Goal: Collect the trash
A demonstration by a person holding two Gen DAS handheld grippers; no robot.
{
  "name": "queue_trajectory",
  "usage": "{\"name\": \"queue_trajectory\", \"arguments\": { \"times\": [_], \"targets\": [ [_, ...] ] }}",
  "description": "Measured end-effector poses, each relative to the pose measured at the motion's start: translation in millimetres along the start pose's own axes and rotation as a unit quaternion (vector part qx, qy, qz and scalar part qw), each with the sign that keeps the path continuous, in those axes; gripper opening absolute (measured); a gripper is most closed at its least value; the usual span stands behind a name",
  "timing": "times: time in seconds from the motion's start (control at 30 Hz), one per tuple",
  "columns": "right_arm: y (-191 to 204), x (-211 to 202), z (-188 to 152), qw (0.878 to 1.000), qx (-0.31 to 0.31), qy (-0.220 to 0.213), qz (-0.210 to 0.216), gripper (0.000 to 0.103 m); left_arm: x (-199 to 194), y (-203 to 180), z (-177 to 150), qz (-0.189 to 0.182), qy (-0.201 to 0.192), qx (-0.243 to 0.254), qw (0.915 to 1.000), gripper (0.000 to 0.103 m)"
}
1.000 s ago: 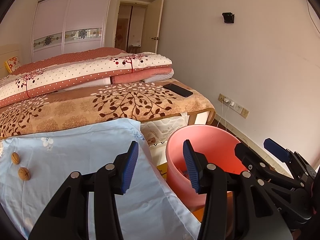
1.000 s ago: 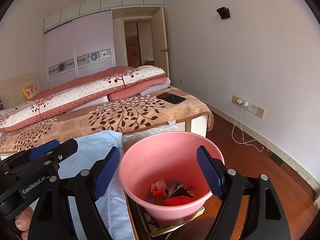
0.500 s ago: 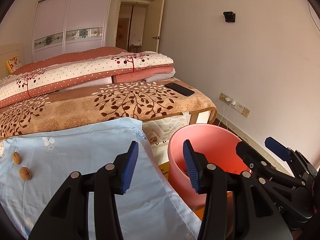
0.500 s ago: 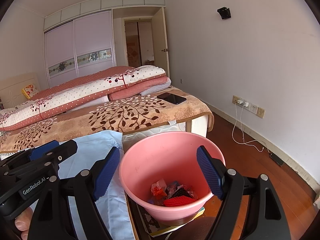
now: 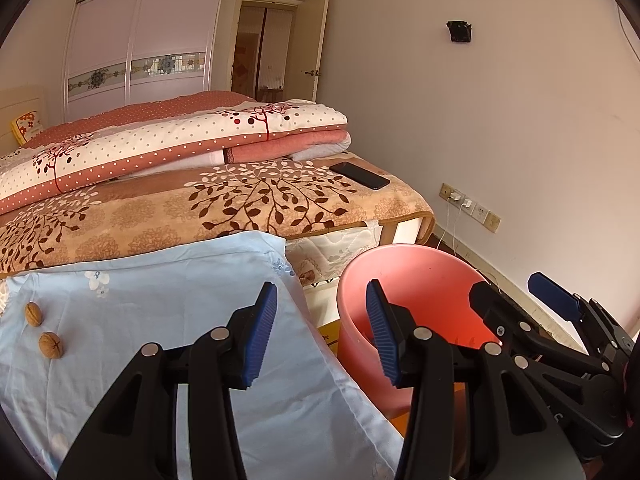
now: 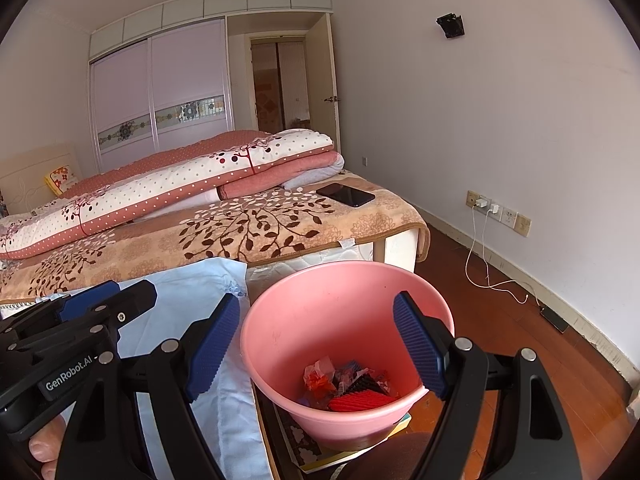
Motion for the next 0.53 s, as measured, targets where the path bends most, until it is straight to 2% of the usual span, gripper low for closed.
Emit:
{"name": "queue_trajectory", "arguments": {
  "times": [0.53],
  "targets": [
    [6.4, 2.5, -3.3, 1.000, -0.005, 0.002, 0.004, 0.078, 0.2, 16.5, -2.2, 0.022, 0.007, -0.012, 0.9997, 0.047]
  ]
}}
Point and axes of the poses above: each gripper's, at about its wrist camera, not at the fingertips, and x roughly the way its jaws point, y to its left, z to its top, the point moved 10 cm from there along x, roughly the way its jaws point, and after that the axes turned 9 degrees about x, right-handed, at the moved point
